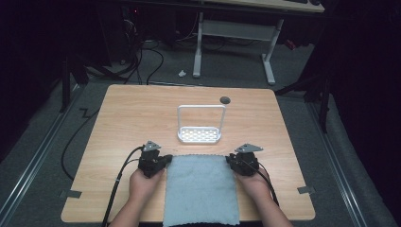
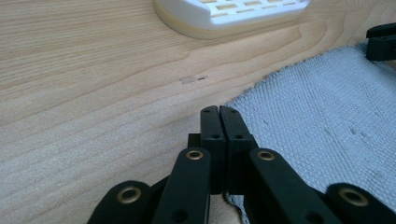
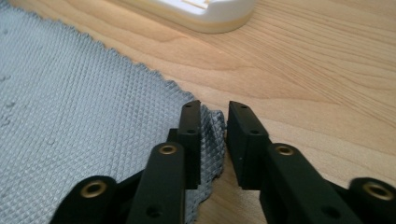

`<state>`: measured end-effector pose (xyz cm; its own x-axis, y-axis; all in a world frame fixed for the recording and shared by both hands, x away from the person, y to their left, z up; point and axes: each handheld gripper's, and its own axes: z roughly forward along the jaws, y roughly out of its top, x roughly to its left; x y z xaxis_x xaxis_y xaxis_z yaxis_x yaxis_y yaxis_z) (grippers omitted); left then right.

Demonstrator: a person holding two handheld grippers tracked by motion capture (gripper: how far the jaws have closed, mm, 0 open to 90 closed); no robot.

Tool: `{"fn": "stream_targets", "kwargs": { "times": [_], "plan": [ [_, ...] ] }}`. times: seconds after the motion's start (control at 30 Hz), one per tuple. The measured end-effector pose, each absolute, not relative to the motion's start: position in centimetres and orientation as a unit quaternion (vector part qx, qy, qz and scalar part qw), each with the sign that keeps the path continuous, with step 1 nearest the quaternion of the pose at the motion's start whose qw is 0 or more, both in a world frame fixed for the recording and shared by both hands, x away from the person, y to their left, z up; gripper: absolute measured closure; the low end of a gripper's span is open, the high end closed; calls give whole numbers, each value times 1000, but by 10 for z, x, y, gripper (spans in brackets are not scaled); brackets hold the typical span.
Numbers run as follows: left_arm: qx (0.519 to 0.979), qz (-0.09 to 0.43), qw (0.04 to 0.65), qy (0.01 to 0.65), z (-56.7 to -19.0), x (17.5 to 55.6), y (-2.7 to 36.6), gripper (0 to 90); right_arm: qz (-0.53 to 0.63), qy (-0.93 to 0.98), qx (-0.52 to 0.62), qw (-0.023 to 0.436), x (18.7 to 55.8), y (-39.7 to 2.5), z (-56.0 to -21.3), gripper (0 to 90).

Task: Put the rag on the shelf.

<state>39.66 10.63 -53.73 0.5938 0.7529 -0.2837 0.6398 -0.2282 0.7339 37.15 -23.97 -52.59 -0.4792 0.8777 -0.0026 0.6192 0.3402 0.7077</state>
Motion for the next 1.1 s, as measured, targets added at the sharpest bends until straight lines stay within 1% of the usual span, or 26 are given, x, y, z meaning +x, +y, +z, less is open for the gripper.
{"fn": "stream_targets", "kwargs": {
  "times": [0.03,0.07,0.13,0.23,0.37,0.43,0.53,0.57,0.67,0.77,0.93,1.1],
  "plan": [
    [781,65,432,446,-537,396,106,889,327,798,468,193,371,-238,-525,832],
    [782,65,432,445,-537,396,106,889,327,798,468,193,371,-238,-525,832],
    [783,66,432,443,-537,396,106,889,330,801,462,190,371,-237,-526,889],
    [785,69,434,437,-537,395,106,890,327,804,457,194,369,-236,-525,896],
    [788,81,442,421,-534,390,106,890,352,794,452,206,362,-238,-522,896],
    [777,96,467,411,-530,381,108,890,374,784,447,213,354,-240,-516,896],
    [779,107,470,400,-524,375,108,891,393,775,443,221,347,-243,-512,896],
    [772,119,483,395,-518,368,109,891,398,772,442,222,345,-244,-512,896],
    [764,120,497,395,-514,362,109,891,404,769,440,227,341,-243,-511,896],
    [763,130,503,385,-510,355,106,890,425,760,432,233,335,-244,-503,896],
    [748,135,524,384,-501,350,110,891,442,751,425,243,328,-244,-495,896],
    [734,152,547,374,-488,344,114,891,470,735,409,267,321,-243,-480,896]
  ]
}}
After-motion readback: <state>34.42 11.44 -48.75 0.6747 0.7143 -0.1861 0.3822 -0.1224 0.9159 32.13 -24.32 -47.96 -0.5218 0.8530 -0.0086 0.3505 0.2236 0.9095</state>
